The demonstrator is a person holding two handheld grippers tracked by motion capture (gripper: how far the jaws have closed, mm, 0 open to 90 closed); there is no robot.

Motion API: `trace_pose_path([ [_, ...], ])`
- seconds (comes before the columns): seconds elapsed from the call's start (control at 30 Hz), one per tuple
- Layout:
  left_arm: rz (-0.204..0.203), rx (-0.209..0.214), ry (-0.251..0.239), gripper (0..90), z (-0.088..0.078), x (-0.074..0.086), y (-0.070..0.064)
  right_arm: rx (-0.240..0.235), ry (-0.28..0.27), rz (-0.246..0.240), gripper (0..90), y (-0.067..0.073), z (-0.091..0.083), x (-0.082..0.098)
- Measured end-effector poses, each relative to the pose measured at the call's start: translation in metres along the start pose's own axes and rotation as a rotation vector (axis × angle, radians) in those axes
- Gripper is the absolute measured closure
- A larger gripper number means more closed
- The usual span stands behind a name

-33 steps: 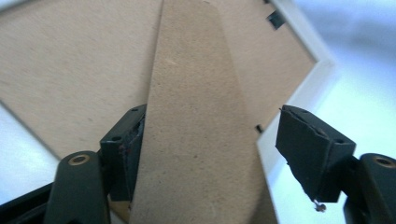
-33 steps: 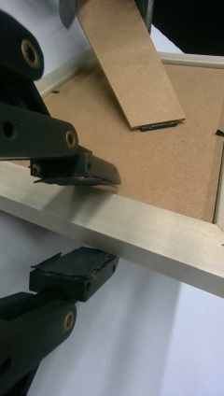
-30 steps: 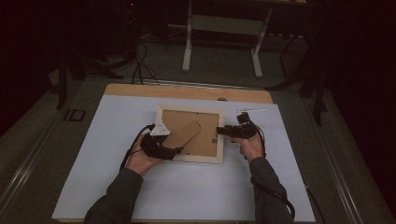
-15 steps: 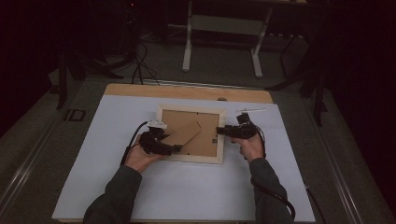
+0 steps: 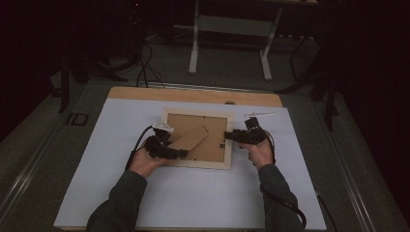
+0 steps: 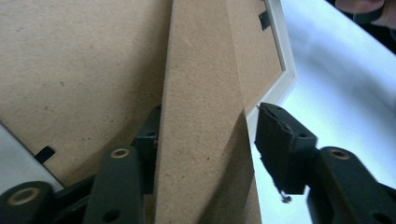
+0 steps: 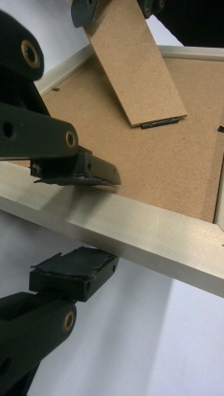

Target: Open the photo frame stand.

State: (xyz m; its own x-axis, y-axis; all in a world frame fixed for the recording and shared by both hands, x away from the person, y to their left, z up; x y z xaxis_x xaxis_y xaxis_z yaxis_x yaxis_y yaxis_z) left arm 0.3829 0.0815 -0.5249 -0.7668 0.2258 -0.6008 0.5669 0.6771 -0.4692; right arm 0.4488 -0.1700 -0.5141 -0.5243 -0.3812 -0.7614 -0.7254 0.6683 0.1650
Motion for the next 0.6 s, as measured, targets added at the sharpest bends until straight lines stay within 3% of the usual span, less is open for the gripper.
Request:
trace_pose_path([
  [0.27,0.052,-0.032,0.013,55.9,0.0003,0.001,-0.0048,0.016,0.0,-0.034,57.2,0.0031,-0.0032,-0.0027],
  [0.6,0.067,-0.051,0.012,56.5,0.0031,-0.0006,-0.0089,0.038,-0.016,-0.032,58.0,0.0034,-0.0079,-0.0023],
])
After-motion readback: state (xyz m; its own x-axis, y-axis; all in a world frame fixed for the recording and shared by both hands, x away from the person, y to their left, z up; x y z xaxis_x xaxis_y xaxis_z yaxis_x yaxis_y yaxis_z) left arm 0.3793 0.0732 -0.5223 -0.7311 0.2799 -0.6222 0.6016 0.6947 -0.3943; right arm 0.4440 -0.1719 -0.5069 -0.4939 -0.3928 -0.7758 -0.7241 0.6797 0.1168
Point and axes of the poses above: each handheld gripper's, and its own axes: z roughly forward along the jaws, x roughly out of its underside, y roughly to its left, the point moved 6 cm from there along z, roughly forward along the jaws, and after that the axes turned 14 degrees about -z, right-handed, at the moved point
